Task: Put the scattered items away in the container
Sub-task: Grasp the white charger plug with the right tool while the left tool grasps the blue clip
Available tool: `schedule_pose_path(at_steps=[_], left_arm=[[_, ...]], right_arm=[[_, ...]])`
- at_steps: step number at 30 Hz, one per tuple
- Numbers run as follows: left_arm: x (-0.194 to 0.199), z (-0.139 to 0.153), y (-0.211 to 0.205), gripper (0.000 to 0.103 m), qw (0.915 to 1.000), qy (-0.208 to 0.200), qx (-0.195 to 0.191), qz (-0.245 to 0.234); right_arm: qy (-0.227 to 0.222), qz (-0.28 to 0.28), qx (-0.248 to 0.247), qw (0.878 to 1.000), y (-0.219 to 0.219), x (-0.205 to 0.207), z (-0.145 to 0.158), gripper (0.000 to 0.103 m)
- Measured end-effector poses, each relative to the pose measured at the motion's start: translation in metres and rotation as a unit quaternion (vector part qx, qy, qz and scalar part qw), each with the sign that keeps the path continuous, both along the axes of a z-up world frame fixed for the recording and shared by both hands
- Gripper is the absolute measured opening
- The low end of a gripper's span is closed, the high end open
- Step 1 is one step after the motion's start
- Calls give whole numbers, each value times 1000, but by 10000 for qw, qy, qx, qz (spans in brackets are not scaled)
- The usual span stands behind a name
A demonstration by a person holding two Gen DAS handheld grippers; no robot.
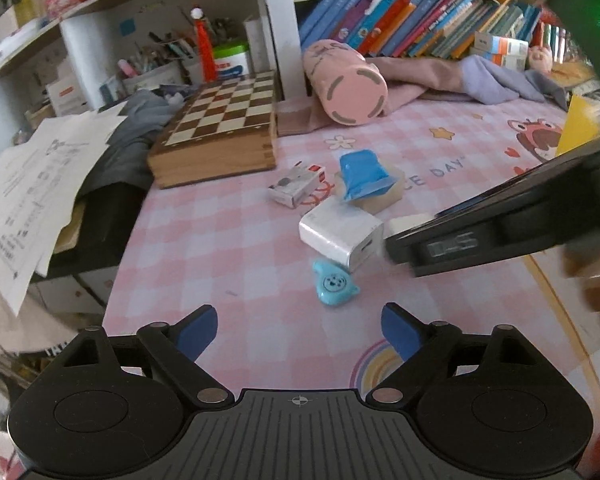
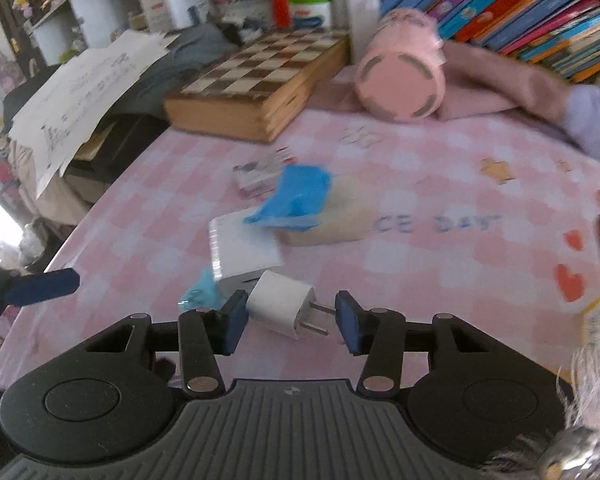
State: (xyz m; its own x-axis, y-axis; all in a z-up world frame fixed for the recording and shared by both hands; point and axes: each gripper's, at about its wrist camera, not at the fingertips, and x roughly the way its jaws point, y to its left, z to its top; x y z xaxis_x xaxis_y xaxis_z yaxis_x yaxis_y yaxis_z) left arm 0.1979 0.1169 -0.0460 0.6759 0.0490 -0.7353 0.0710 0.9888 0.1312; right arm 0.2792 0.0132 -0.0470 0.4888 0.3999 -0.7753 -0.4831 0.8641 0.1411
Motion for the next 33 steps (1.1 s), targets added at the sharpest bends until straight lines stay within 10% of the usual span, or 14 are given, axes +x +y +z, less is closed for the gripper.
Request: schedule_pose_path(at_steps=[16, 33], left_arm=[[34, -20, -12, 27, 9984, 263, -482, 105], [-7, 36, -6, 26, 9955, -241, -913, 117]], right_arm=[[-100, -380, -169, 9991, -47, -19, 18, 45], [-540, -79, -89, 9985, -60, -49, 50, 45]])
